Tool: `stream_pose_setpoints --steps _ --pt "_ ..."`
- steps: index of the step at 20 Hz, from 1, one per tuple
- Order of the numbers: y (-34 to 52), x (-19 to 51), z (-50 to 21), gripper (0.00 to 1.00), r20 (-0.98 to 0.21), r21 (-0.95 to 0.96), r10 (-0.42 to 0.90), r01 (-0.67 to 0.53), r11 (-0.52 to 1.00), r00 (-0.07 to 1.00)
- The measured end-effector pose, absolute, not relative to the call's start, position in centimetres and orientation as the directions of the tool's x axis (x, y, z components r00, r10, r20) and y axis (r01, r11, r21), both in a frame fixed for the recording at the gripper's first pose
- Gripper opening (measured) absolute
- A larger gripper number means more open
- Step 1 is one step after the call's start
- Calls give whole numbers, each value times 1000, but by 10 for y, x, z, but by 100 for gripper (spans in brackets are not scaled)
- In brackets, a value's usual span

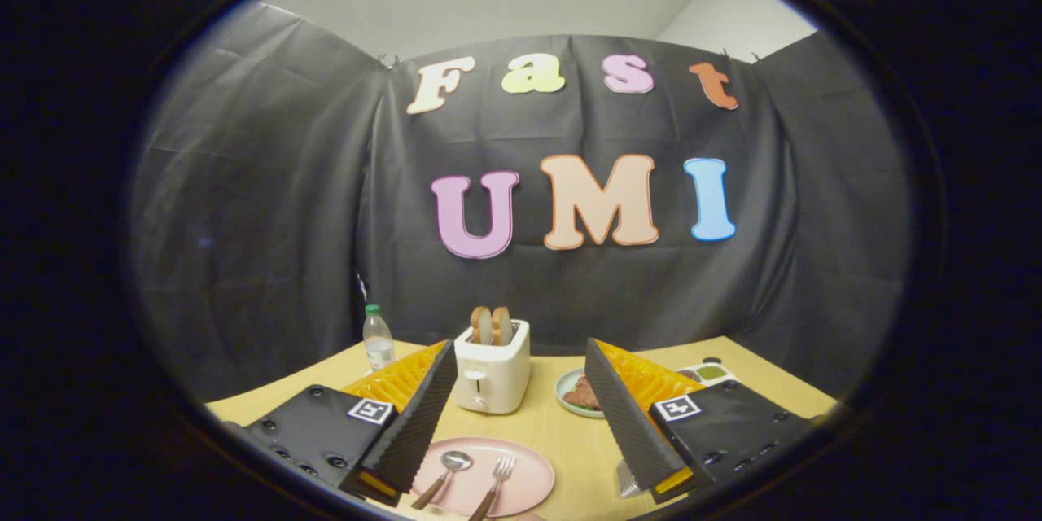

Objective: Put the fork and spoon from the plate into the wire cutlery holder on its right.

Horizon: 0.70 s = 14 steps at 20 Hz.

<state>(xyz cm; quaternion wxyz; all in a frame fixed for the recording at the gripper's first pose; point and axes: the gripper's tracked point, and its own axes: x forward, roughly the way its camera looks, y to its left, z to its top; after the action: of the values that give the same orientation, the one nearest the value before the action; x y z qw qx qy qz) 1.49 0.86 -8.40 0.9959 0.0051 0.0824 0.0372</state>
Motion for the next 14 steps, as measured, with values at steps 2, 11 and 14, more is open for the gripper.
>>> stream_pose_setpoints --steps 2,11,14 --pt "12 15 -100 100 -204 18 87 -85 996 975" --pt "29 6 -188 100 -406 3 149 -162 987 902" --pt "29 2 -217 100 -465 -4 147 -168 986 873"
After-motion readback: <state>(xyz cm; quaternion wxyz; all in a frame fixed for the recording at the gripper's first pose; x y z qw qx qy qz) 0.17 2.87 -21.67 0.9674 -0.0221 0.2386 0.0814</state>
